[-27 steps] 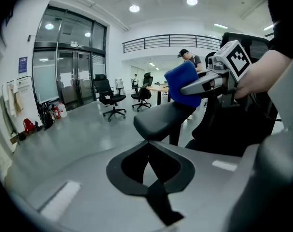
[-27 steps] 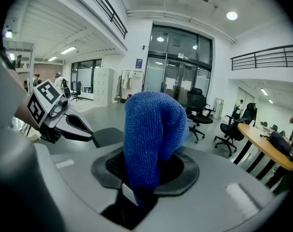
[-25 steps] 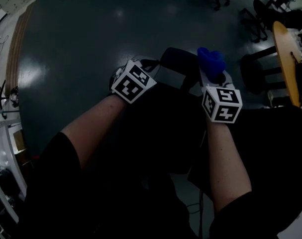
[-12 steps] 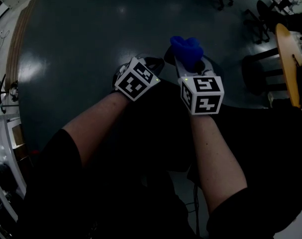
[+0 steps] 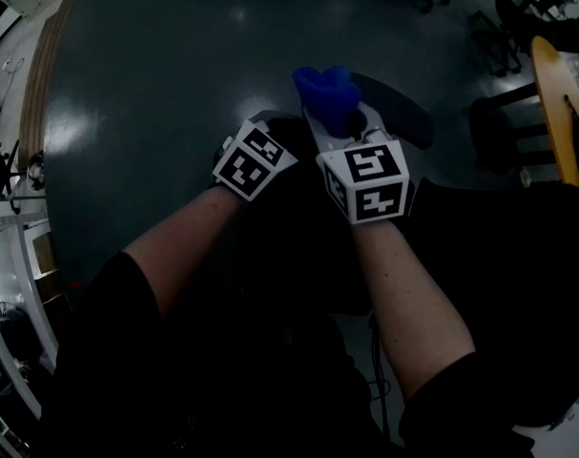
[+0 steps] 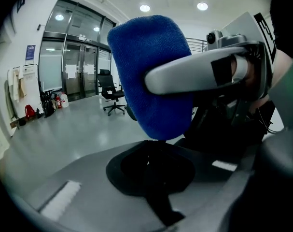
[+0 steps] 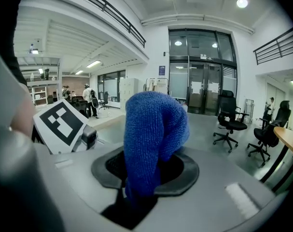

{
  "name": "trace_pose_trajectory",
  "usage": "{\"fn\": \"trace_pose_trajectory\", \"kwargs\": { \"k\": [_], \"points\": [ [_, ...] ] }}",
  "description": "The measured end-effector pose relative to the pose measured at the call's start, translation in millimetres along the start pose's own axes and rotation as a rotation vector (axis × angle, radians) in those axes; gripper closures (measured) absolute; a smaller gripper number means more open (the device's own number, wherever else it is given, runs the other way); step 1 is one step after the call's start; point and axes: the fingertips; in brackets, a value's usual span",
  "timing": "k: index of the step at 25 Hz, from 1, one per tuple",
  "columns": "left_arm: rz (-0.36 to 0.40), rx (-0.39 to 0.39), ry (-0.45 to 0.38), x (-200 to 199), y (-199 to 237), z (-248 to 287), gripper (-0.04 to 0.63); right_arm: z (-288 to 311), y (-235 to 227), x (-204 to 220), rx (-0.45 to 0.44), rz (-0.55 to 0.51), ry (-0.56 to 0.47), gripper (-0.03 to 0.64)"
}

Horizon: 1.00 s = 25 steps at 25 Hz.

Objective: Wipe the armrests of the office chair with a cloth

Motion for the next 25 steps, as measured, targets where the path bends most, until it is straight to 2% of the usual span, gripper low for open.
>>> {"fn": "trace_pose_trajectory", "kwargs": {
  "k": [11, 18, 22, 25],
  "points": [
    [-0.031, 0.043, -0.033, 29.6, -72.8, -77.3, 0.577, -87.2, 54.4, 2.1, 0.013, -0.033, -0.04, 0.483],
    [-0.015, 0.146, -0.033, 44.6, -146.4, -117.4, 0.577, -162.6, 68.4, 31.6, 0.077, -0.018, -0.01, 0.482],
    [-0.047, 0.151, -0.055, 37.5, -176.2, -131.1, 0.577, -207.4, 69.4, 57.3, 0.086, 0.006, 0.012, 0.482],
    [-0.081, 0.121, -0.066, 42.5, -184.5, -152.5, 0.577, -230.3, 89.7, 74.0, 0.07, 0.018, 0.015, 0.482]
  ]
}}
Point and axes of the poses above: the fingertips, and each gripper's own axes: z forward along the fingers, y to its left, x out of its underside, and after that the axes turned 4 degrees about y, right-handed
